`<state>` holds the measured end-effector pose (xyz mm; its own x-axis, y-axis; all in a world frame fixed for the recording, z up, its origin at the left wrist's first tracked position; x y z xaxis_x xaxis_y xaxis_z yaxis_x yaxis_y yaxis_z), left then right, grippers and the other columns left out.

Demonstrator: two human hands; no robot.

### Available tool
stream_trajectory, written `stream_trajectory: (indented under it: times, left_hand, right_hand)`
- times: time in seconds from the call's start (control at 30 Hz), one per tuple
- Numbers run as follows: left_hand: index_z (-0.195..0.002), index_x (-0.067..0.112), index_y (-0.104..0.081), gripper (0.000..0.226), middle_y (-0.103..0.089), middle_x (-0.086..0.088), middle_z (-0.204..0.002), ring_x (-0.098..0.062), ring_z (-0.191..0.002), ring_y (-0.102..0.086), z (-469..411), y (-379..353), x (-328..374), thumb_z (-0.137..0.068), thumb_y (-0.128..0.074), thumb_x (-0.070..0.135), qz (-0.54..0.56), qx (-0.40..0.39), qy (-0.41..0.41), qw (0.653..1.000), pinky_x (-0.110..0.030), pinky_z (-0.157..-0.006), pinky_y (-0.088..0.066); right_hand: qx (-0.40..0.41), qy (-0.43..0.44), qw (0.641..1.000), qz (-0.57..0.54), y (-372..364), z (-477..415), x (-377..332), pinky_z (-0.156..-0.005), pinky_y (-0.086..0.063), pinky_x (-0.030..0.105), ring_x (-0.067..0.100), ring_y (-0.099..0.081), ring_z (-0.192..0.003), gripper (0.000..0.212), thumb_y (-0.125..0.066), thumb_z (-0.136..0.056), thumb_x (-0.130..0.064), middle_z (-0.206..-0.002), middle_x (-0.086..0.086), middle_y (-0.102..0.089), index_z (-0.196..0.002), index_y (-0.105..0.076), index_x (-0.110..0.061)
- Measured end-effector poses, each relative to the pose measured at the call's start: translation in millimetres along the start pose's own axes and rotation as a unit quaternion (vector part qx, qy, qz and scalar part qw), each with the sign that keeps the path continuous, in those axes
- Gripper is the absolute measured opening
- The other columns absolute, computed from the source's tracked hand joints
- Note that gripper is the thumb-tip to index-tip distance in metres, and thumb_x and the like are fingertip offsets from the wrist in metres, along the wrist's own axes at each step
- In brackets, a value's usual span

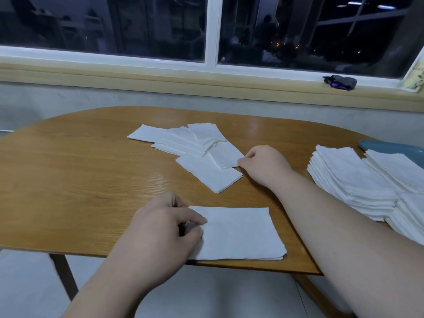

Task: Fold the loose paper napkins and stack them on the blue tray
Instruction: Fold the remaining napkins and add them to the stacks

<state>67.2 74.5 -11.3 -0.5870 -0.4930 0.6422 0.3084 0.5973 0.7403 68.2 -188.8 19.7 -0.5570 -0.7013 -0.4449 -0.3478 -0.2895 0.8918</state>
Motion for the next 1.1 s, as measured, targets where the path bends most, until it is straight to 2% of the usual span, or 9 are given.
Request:
stream_trajectory:
  times: [0.13, 0.3, 0.47, 0.6, 0.7, 0.87, 0.93, 1.0, 1.1]
  left_hand:
    - [-0.092, 0.051, -0.071, 0.016, -0.050, 0.025, -0.100, -0.001, -0.099, -0.053, -1.9, -0.9, -3.6, -0.085, -0.063, 0.039, 0.013, -0.005, 0.003, 1.000, -0.025, -0.085, -0.047]
    - [-0.092, 0.050, -0.071, 0.015, -0.049, 0.025, -0.101, 0.000, -0.100, -0.052, -3.0, -0.3, -4.7, -0.085, -0.063, 0.039, 0.020, -0.012, 0.001, 1.000, -0.024, -0.084, -0.046]
    - [-0.094, 0.048, -0.072, 0.016, -0.049, 0.023, -0.101, 0.001, -0.099, -0.052, -2.6, 0.4, -3.4, -0.087, -0.062, 0.038, 0.016, -0.011, -0.004, 1.000, -0.022, -0.084, -0.046]
    - [-0.093, 0.048, -0.072, 0.015, -0.049, 0.023, -0.100, 0.001, -0.099, -0.053, -2.1, 0.6, -1.7, -0.087, -0.063, 0.038, 0.017, -0.008, -0.005, 1.000, -0.023, -0.085, -0.046]
    - [-0.092, 0.050, -0.071, 0.015, -0.050, 0.024, -0.101, -0.001, -0.098, -0.053, -2.0, 0.1, -0.7, -0.086, -0.063, 0.038, 0.014, -0.006, -0.010, 1.000, -0.025, -0.085, -0.047]
    - [-0.092, 0.050, -0.071, 0.016, -0.051, 0.023, -0.101, -0.003, -0.098, -0.054, -2.7, 0.1, 1.2, -0.086, -0.063, 0.038, 0.004, -0.011, -0.019, 1.000, -0.024, -0.086, -0.045]
    - [-0.092, 0.049, -0.072, 0.016, -0.052, 0.021, -0.099, -0.003, -0.098, -0.054, -2.0, 0.3, 1.6, -0.086, -0.063, 0.037, 0.000, -0.010, -0.020, 1.000, -0.023, -0.086, -0.045]
    - [-0.092, 0.049, -0.072, 0.016, -0.053, 0.021, -0.098, -0.002, -0.099, -0.054, -1.4, 1.0, 2.0, -0.086, -0.064, 0.036, 0.002, -0.012, -0.015, 1.000, -0.020, -0.085, -0.045]
    - [-0.094, 0.048, -0.072, 0.017, -0.052, 0.023, -0.099, 0.001, -0.099, -0.053, -1.4, 2.2, 2.0, -0.085, -0.065, 0.036, 0.003, -0.017, -0.009, 1.000, -0.018, -0.084, -0.044]
  right_hand:
    - [0.018, -0.028, 0.999, 0.022, -9.3, -15.2, -1.2, -0.078, -0.057, 0.042, 0.026, -0.068, -0.085, 0.028, -0.059, -0.088, -0.038, -0.094, 0.005, -0.073, -0.096, -0.072, -0.013]
    - [0.024, -0.042, 0.998, -0.028, -8.5, -25.2, 1.1, -0.073, -0.056, 0.036, 0.020, -0.063, -0.078, 0.011, -0.069, -0.085, -0.029, -0.086, 0.000, -0.070, -0.082, -0.070, -0.018]
    - [0.040, -0.062, 0.994, -0.085, -7.5, -29.3, 0.7, -0.069, -0.056, 0.037, 0.026, -0.067, -0.081, 0.011, -0.066, -0.080, -0.017, -0.091, 0.008, -0.072, -0.087, -0.072, -0.010]
    - [0.081, -0.044, 0.982, -0.165, 4.8, -14.3, 0.9, -0.067, -0.052, 0.037, 0.021, -0.062, -0.075, 0.007, -0.060, -0.082, -0.020, -0.084, 0.001, -0.069, -0.082, -0.065, -0.016]
    - [0.099, -0.018, 0.985, -0.141, 19.7, 8.5, 3.1, -0.065, -0.054, 0.034, 0.015, -0.068, -0.071, 0.003, -0.058, -0.086, -0.023, -0.075, -0.004, -0.071, -0.086, -0.061, -0.024]
    - [0.100, 0.010, 0.987, -0.127, 34.9, 64.1, 17.0, -0.055, -0.044, 0.027, 0.006, -0.065, -0.070, 0.013, -0.054, -0.091, -0.022, -0.073, -0.008, -0.069, -0.092, -0.060, -0.034]
    - [0.108, 0.014, 0.981, -0.158, 44.0, 87.2, 21.7, -0.053, -0.041, 0.023, 0.003, -0.063, -0.063, 0.015, -0.054, -0.094, -0.022, -0.065, -0.008, -0.068, -0.091, -0.065, -0.033]
    - [0.114, 0.008, 0.967, -0.229, 53.8, 106.2, 26.2, -0.058, -0.048, 0.029, 0.006, -0.064, -0.061, 0.017, -0.056, -0.094, -0.022, -0.065, -0.005, -0.070, -0.088, -0.070, -0.031]
    - [0.062, -0.007, 0.912, -0.404, 63.0, 124.3, 34.5, -0.058, -0.047, 0.036, 0.018, -0.060, -0.059, 0.022, -0.058, -0.095, -0.011, -0.071, 0.007, -0.071, -0.088, -0.077, -0.019]
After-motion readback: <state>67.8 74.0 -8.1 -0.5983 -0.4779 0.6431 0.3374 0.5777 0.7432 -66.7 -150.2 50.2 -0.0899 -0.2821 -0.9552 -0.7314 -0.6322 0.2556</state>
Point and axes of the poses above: each hand's wrist, its own z-axis away from the middle knuckle, its own y-axis out of the back of the hand, x = y × z, the point moved 2 cm from there along -z, towards the middle knuckle
